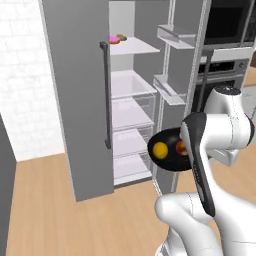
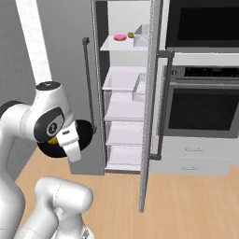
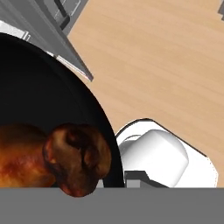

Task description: Pick the chicken drumstick and lemon from their plates and place them in the bowl. Then put the bowl in the fridge.

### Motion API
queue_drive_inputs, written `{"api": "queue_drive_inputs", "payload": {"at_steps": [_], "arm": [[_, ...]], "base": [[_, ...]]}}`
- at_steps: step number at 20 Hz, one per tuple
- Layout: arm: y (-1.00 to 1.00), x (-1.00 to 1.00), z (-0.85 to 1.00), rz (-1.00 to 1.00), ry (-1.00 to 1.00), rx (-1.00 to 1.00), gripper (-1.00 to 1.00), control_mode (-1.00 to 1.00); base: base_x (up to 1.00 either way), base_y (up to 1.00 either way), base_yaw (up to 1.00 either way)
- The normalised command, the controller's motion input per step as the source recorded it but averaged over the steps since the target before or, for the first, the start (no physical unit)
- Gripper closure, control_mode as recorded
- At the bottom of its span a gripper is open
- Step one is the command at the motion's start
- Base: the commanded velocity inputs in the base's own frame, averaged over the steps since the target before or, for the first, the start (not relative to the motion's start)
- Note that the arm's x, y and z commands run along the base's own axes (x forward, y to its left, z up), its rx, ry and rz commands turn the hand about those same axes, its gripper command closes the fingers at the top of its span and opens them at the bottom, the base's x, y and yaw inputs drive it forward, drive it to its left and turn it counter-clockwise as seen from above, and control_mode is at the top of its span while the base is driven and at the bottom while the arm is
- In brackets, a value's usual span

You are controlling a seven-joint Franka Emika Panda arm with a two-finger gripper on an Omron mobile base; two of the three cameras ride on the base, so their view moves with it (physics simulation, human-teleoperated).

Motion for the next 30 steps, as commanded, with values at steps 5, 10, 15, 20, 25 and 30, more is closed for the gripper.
{"api": "queue_drive_inputs", "payload": {"at_steps": [5,10,15,20,25,30], "arm": [[0.00,0.00,0.00,0.00,0.00,0.00,1.00,1.00],[0.00,0.00,0.00,0.00,0.00,0.00,1.00,1.00],[0.00,0.00,0.00,0.00,0.00,0.00,1.00,1.00],[0.00,0.00,0.00,0.00,0.00,0.00,1.00,1.00],[0.00,0.00,0.00,0.00,0.00,0.00,1.00,1.00],[0.00,0.00,0.00,0.00,0.00,0.00,1.00,1.00]], "base": [[1.00,-0.05,-0.02],[0.96,-0.29,-0.05],[0.95,-0.09,-0.08],[0.64,-0.15,-0.10],[0.57,0.00,-0.11],[0.62,0.07,-0.15]]}}
